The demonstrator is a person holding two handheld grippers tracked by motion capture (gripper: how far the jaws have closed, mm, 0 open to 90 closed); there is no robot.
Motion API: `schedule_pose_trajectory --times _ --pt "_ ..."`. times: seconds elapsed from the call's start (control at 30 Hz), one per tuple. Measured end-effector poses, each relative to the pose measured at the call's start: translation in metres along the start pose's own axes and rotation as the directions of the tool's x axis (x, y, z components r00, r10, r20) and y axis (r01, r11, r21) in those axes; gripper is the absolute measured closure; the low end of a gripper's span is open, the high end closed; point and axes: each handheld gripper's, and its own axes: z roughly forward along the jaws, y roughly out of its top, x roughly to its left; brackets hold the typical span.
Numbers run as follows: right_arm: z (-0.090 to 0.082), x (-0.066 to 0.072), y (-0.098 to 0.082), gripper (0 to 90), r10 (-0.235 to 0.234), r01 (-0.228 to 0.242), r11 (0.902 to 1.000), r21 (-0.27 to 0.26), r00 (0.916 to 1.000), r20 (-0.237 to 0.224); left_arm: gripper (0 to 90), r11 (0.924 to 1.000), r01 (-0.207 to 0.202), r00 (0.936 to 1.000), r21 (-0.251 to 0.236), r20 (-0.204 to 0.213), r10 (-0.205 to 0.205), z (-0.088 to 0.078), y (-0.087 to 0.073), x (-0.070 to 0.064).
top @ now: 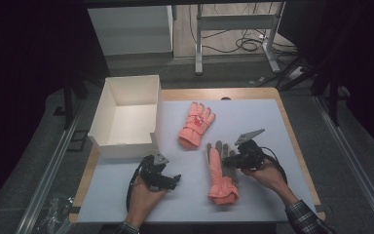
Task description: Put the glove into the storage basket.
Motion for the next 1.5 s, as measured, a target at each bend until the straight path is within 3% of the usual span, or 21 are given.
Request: schedule_pose_trajectory --times 0.23,0.47,0.53,0.77,1.0,1.27,1.5 --pt "-0.017 -0.001 0.015 69.7 -0.009 0.014 0.9977 -0.066 0.9979 0.065 2.5 1.0000 -0.007 1.0000 0.003 -0.001 0.007 0.000 0.000 0.000" --pt "-0.011 -0.005 0.035 56.2 -0.006 0.018 0.9965 -0.081 0.9888 0.149 2.6 1.0000 -0.008 1.0000 0.004 -0.002 0.008 0.000 0.000 0.001" --pt "-0.004 -0.012 0.046 50.2 0.014 0.003 0.9950 -0.100 0.9852 0.171 2.5 1.0000 -0.005 1.0000 0.003 -0.001 0.005 0.000 0.000 0.000" --pt "0.013 -0.028 0.072 47.4 0.050 -0.024 0.9908 -0.134 0.9803 0.191 2.6 1.0000 -0.004 1.0000 0.003 0.000 0.004 0.000 0.000 0.000" --pt "0.034 -0.042 0.099 45.8 0.112 -0.083 0.9859 -0.146 0.9728 0.203 2.6 1.0000 -0.006 1.0000 0.003 0.000 0.006 0.000 0.000 0.001" --pt "0.063 -0.055 0.120 46.8 0.074 -0.048 0.9918 -0.119 0.9719 0.224 2.6 1.0000 -0.005 1.0000 0.004 0.000 0.005 0.000 0.000 0.000" --pt "0.084 -0.067 0.130 46.4 0.076 -0.051 0.9919 -0.116 0.9717 0.224 2.6 1.0000 -0.004 1.0000 0.003 0.000 0.004 0.000 0.000 0.000"
